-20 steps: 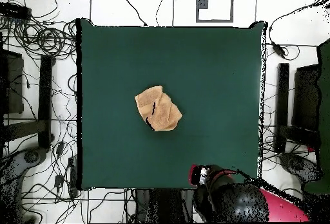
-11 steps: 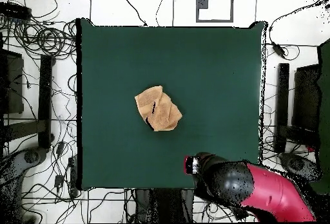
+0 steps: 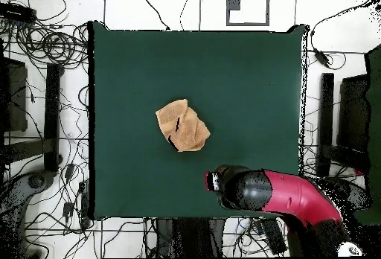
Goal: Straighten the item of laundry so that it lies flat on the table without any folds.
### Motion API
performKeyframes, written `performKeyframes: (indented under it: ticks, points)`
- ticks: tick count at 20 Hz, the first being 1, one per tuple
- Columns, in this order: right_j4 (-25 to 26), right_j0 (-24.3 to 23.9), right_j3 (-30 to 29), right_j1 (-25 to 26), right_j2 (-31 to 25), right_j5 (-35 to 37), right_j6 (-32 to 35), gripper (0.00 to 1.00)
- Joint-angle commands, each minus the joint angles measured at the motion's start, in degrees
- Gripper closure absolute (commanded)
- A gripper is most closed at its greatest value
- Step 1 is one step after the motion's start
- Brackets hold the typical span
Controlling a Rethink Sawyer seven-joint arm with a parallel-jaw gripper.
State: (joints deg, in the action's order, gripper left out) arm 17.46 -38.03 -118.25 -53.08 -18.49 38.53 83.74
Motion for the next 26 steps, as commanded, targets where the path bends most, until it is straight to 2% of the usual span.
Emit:
performKeyframes:
  ticks: [1,6,14,22,26]
  points:
    - [3.72,2.84,7.93,8.78,-6.58,-1.14,-3.92,0.0]
    - [5.66,2.33,8.4,15.43,-6.27,-7.42,-1.74,0.0]
    - [8.46,4.41,9.94,21.8,-5.29,-15.4,2.18,0.0]
    - [7.89,7.55,11.3,23.62,-2.49,-21.34,7.64,0.0]
    - [7.19,9.52,10.84,22.03,-0.95,-25.32,9.9,0.0]
